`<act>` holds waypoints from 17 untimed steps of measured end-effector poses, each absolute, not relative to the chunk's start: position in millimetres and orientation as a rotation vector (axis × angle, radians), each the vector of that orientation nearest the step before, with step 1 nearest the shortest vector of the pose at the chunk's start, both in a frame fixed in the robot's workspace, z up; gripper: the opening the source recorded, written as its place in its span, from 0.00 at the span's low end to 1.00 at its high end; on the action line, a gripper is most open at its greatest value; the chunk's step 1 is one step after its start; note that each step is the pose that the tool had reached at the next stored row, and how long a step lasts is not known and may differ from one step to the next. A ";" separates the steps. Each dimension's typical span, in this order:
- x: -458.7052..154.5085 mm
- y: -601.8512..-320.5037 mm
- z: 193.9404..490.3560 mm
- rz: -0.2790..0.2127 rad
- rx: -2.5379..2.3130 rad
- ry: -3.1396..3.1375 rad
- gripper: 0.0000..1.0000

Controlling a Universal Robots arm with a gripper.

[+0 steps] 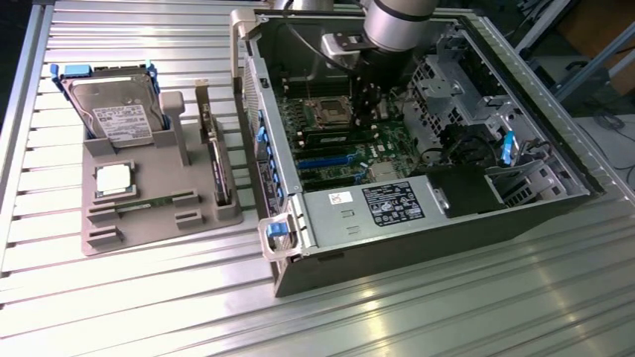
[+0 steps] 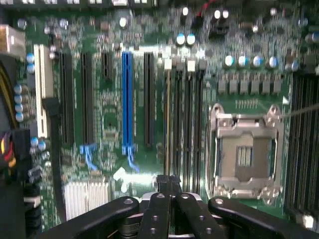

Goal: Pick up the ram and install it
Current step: 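Press down the ram until it locks into place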

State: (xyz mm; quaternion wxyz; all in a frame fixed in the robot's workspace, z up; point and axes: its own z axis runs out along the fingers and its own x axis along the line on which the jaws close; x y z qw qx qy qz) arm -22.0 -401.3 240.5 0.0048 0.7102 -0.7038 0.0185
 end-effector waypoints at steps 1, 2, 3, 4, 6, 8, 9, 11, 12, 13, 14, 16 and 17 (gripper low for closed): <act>-31.4 -401.3 240.4 0.058 2.225 -2.204 0.10; -37.9 -401.2 240.3 0.058 2.224 -2.205 0.10; -42.0 -401.3 240.1 0.058 2.225 -2.205 0.10; -47.6 -401.2 239.9 0.058 2.225 -2.205 0.10; -58.8 -401.3 239.6 0.058 2.225 -2.205 0.10; -65.6 -401.2 238.4 0.058 2.225 -2.205 0.10; -68.2 -401.3 237.0 0.059 2.225 -2.205 0.10; -74.3 -401.6 232.0 0.059 2.225 -2.205 0.10; -75.1 -401.8 229.4 0.059 2.224 -2.204 0.10; -75.4 -401.8 226.6 0.057 2.225 -2.205 0.10; -75.4 -401.8 226.6 0.056 2.226 -2.206 0.10; -72.9 -401.4 230.1 0.054 2.227 -2.208 0.10; -66.6 -401.6 232.9 0.054 2.228 -2.208 0.10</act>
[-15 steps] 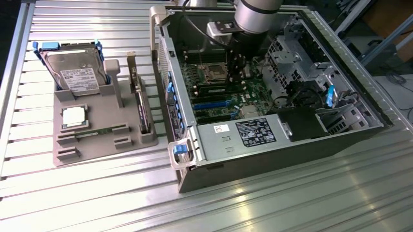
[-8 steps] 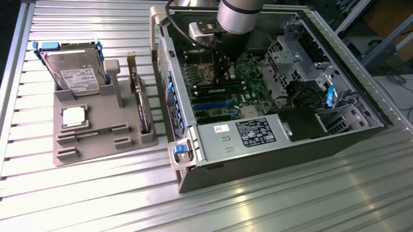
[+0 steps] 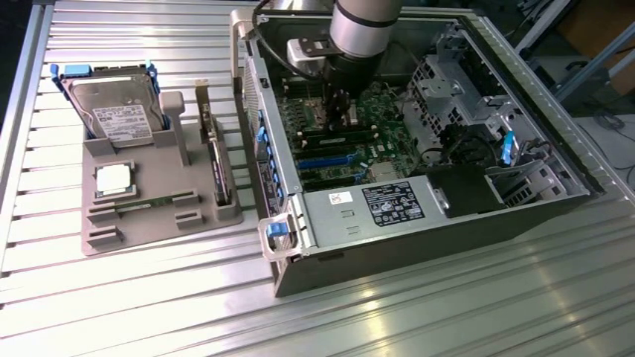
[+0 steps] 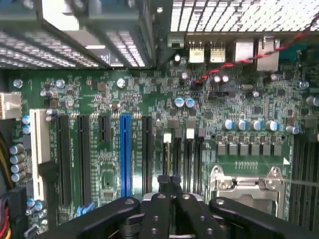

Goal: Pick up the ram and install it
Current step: 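Press down the ram until it locks into place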

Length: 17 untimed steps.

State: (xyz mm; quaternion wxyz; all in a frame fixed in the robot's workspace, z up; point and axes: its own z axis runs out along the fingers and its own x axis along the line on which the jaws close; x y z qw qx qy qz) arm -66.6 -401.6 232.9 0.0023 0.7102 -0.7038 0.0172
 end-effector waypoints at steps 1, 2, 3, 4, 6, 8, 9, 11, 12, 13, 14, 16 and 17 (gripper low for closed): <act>-62.9 -401.6 236.1 0.052 2.228 -2.208 0.10; -58.3 -401.6 241.0 0.052 2.228 -2.208 0.10; -51.4 -401.8 242.1 0.048 2.230 -2.210 0.10; -41.5 -401.9 242.2 0.044 2.232 -2.212 0.10; -26.1 -402.0 242.2 0.038 2.233 -2.214 0.10; -8.2 -402.1 242.2 0.032 2.235 -2.215 0.10; -4.4 -402.1 242.2 0.031 2.235 -2.215 0.10; 10.7 -402.2 242.3 0.026 2.235 -2.216 0.10; 22.7 -402.3 242.2 0.021 2.236 -2.217 0.10; 30.6 -402.3 242.2 0.018 2.237 -2.218 0.10; 42.6 -402.5 242.2 0.012 2.238 -2.219 0.10; 61.6 -402.6 243.9 0.005 2.240 -2.221 0.10; 63.6 -402.7 255.1 0.004 2.241 -2.222 0.10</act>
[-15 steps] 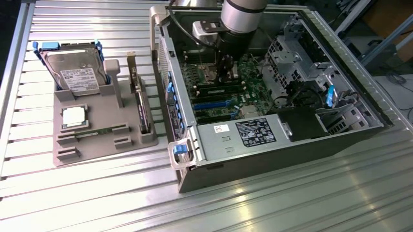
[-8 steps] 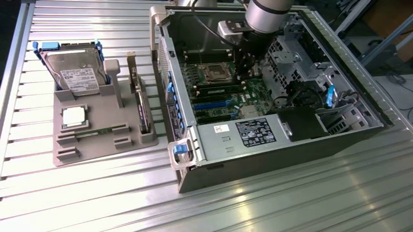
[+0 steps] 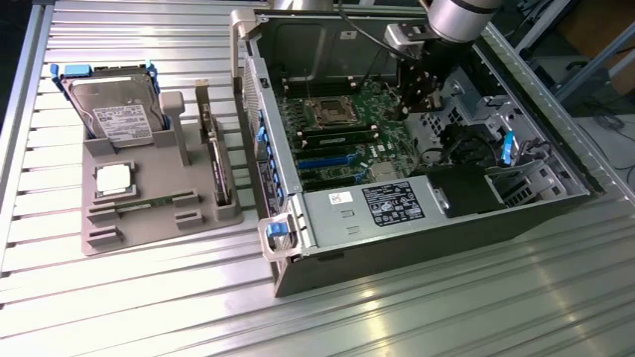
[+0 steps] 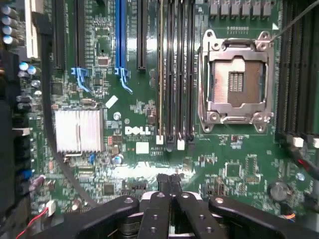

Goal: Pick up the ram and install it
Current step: 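Press down the ram until it locks into place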

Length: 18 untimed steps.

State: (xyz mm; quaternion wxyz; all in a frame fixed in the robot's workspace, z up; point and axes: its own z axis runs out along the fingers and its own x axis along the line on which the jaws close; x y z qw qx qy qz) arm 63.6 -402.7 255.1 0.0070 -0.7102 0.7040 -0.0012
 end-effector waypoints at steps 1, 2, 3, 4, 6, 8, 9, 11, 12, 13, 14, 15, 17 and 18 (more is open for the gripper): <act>64.3 -402.7 266.7 -0.003 -2.221 2.202 0.10; 64.3 -402.7 277.0 -0.003 -2.220 2.202 0.10; 64.4 -402.7 289.6 -0.001 -2.220 2.201 0.10; 64.4 -402.7 298.1 0.002 -2.218 2.199 0.10; 64.4 -402.7 313.6 0.009 -2.215 2.197 0.10; 64.4 -402.6 315.7 0.010 -2.215 2.195 0.10; 64.4 -402.6 315.7 0.010 -2.215 2.195 0.10; 64.4 -402.7 315.8 0.010 -2.215 2.195 0.10; 64.4 -402.7 315.8 0.010 -2.215 2.195 0.10; 64.4 -402.7 315.8 0.010 -2.215 2.195 0.10; 64.4 -402.7 315.8 0.010 -2.215 2.195 0.10; 64.4 -402.7 315.8 0.010 -2.215 2.195 0.10; 64.4 -402.7 315.8 0.010 -2.215 2.195 0.10; 64.4 -402.7 315.8 0.010 -2.215 2.195 0.10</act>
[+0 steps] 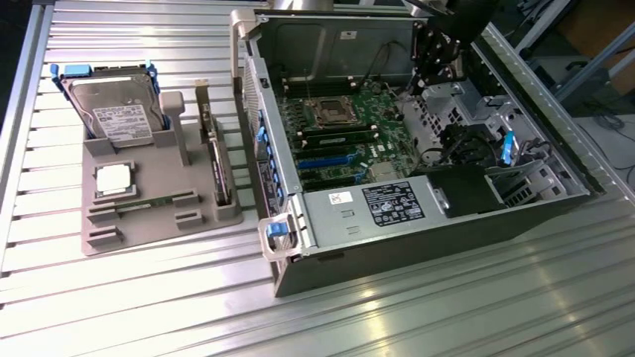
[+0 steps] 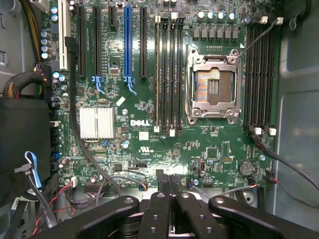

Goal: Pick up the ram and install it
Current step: 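Press down the ram until it locks into place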

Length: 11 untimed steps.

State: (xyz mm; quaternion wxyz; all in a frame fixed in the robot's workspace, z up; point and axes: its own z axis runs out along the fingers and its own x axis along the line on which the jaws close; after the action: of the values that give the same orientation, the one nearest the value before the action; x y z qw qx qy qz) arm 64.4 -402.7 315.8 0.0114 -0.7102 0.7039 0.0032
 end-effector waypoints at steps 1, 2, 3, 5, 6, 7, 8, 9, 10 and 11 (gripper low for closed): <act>64.4 -402.7 315.8 0.010 -2.215 2.195 0.10; 64.4 -402.7 315.8 0.010 -2.214 2.197 0.10; 64.4 -402.7 315.8 0.009 -2.186 2.225 0.10; 64.4 -402.7 315.8 0.005 -2.130 2.281 0.10; 64.4 -402.7 315.8 0.002 -2.088 2.321 0.10; 64.4 -402.6 315.5 -0.001 -2.036 2.369 0.10; 64.4 -402.6 315.1 -0.002 -1.994 2.405 0.10; 64.4 -402.7 314.7 -0.003 -1.970 2.425 0.10; 64.4 -402.7 314.1 -0.003 -1.933 2.454 0.10; 64.4 -402.7 313.5 -0.003 -1.905 2.476 0.10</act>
State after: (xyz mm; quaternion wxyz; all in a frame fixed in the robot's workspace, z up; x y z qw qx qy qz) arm 64.4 -402.7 313.5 0.0088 -0.6098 0.7925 -0.0010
